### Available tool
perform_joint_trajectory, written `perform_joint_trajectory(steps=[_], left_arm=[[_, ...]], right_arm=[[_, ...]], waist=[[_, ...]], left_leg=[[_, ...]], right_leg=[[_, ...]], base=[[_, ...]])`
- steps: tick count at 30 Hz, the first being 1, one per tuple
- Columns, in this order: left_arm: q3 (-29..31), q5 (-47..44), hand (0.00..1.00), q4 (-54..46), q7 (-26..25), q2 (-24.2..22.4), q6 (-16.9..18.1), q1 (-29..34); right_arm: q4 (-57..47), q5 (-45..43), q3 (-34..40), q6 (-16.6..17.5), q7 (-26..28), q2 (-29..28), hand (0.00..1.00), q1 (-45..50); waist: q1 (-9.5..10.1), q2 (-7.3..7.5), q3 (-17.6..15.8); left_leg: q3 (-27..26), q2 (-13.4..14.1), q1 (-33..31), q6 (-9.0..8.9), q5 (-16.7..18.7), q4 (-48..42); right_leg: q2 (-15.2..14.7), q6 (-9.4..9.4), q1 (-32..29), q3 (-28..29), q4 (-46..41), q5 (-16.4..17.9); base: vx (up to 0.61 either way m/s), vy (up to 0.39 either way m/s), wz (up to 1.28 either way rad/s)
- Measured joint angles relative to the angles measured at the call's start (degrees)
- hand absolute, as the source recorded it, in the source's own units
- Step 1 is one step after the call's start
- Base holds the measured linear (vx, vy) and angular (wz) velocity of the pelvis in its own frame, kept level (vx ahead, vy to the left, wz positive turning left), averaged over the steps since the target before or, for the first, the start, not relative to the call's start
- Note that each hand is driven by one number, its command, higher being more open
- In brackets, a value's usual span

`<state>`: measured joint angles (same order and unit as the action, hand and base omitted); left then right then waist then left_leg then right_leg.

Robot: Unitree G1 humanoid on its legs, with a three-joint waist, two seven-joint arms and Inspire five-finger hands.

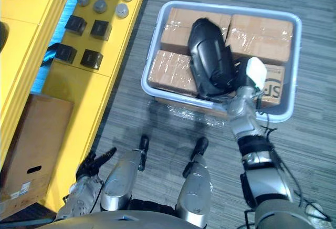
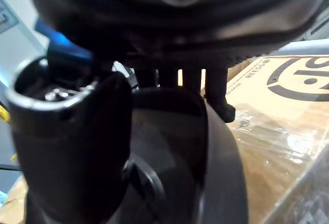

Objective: Walk over and take three plastic housings, then place them on the shelf

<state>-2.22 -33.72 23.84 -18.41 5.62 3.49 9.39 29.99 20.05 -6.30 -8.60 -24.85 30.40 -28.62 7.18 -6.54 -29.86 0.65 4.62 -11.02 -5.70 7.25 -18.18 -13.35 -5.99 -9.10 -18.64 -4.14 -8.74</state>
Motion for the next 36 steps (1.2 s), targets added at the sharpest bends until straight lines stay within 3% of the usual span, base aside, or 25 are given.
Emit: perform_joint_trajectory(steps=[6, 10, 12, 14, 17, 21, 24, 25, 27, 30, 33, 36], left_arm=[[4.17, 2.94, 1.00, -21.04, -1.46, -1.17, -0.12, 0.16], [4.14, 1.90, 1.00, -26.69, 3.14, -1.15, -1.21, 0.09], [3.00, -6.24, 1.00, -27.28, 8.34, -0.81, -4.39, -0.14], [-0.44, -16.63, 1.00, -27.08, 13.46, 0.67, -10.62, -1.52], [-6.57, -26.82, 1.00, -25.15, 16.12, 2.11, -17.57, -4.29], [-10.43, -33.16, 1.00, -15.84, 16.57, 2.19, -22.39, -10.92], [-11.50, -33.79, 1.00, -7.98, 15.48, 2.27, -22.75, -15.78], [-11.53, -33.79, 1.00, -6.49, 15.12, 2.73, -22.77, -16.60], [-12.00, -33.79, 1.00, -6.05, 14.78, 3.50, -22.76, -17.09], [-13.75, -33.68, 1.00, -5.24, 14.76, 4.40, -22.27, -19.35], [-14.21, -33.54, 1.00, -5.25, 14.69, 3.80, -19.06, -22.49], [-15.14, -32.95, 1.00, -5.63, 14.65, 3.72, -15.05, -25.66]], right_arm=[[-11.71, 3.93, 4.16, 1.78, -3.90, -5.65, 0.00, 9.29], [-12.71, 4.42, 4.76, 2.44, -6.28, -6.90, 0.00, 11.87], [-12.71, 4.54, 4.79, 3.74, -7.78, -6.90, 0.00, 11.81], [-12.67, 6.66, 4.80, 5.26, -8.55, -6.88, 0.00, 10.82], [-12.60, 6.96, 3.87, 6.87, -8.82, -6.84, 0.00, 8.18], [-11.59, 9.00, 0.45, 7.81, -8.80, -6.81, 0.00, 5.06], [-11.10, 9.01, -0.82, 8.23, -8.11, -6.77, 0.00, 4.89], [-9.93, 8.92, -1.58, 8.14, -7.60, -6.77, 1.00, 4.44], [-8.46, 8.86, -2.47, 7.82, -6.90, -6.77, 1.00, 3.67], [-6.96, 7.31, -2.70, 4.50, -5.07, -6.72, 1.00, 2.56], [-0.93, 2.13, -2.71, -0.73, -2.24, -6.68, 1.00, -1.44], [3.88, -0.64, -2.69, -3.85, -1.37, -6.72, 1.00, -3.14]], waist=[[-1.47, 3.26, 1.41], [-2.31, 4.22, 4.97], [-2.64, 4.30, 7.34], [-2.80, 4.32, 8.77], [-3.03, 4.57, 10.31], [-4.34, 4.85, 11.25], [-4.94, 5.29, 11.68], [-5.43, 5.62, 11.95], [-5.77, 5.80, 12.07], [-5.93, 5.77, 12.09], [-5.94, 5.77, 12.09], [-5.92, 5.78, 12.09]], left_leg=[[-0.41, 0.27, 5.26, -0.10, -0.43, 3.69], [-0.42, 0.13, 7.44, -0.05, -0.45, 5.20], [-0.92, 0.07, 7.73, 0.00, -0.40, 5.56], [-1.62, 0.20, 8.60, 0.04, -0.36, 5.55], [-2.80, 0.23, 8.74, 0.06, -0.32, 5.48], [-4.03, 0.56, 9.61, -0.16, 0.16, 5.13], [-4.74, 1.20, 9.58, -0.48, 0.55, 4.25], [-4.95, 1.41, 9.48, -0.58, 0.59, 4.34], [-5.42, 1.81, 9.44, -0.77, 0.64, 4.30], [-5.48, 2.14, 9.22, -0.95, 0.58, 4.29], [-5.48, 2.14, 8.25, -1.00, 0.52, 3.67], [-5.29, 2.07, 7.90, -0.98, 0.54, 3.28]], right_leg=[[0.54, 0.32, 4.06, -0.23, 1.68, 0.36], [0.73, -0.18, 6.96, -1.13, 4.34, 0.03], [0.81, -0.46, 7.46, -1.15, 5.44, -0.27], [0.97, -0.44, 8.13, -0.51, 5.84, -0.50], [1.21, -0.19, 8.30, 0.54, 7.60, -2.00], [1.61, 0.08, 8.76, 1.65, 8.40, -2.73], [2.24, 0.67, 8.67, 2.32, 8.54, -2.49], [2.39, 0.90, 8.37, 2.32, 8.54, -2.51], [2.65, 1.00, 8.05, 2.31, 8.54, -2.56], [2.97, 1.30, 7.69, 2.30, 8.54, -2.75], [2.97, 1.07, 7.04, 2.29, 8.52, -3.65], [2.89, 1.01, 7.09, 2.15, 8.50, -3.83]], base=[[0.09, -0.003, -0.02], [0.07, 0.009, 0.03], [0.04, 0.014, -0.04], [0.03, 0.017, -0.13], [-0.02, 0.015, -0.20], [-0.07, 0.004, -0.18], [-0.08, -0.020, -0.15], [-0.07, -0.028, -0.13], [-0.04, -0.032, -0.12], [-0.01, -0.020, -0.05], [0.00, 0.000, 0.00], [0.00, 0.005, 0.03]])
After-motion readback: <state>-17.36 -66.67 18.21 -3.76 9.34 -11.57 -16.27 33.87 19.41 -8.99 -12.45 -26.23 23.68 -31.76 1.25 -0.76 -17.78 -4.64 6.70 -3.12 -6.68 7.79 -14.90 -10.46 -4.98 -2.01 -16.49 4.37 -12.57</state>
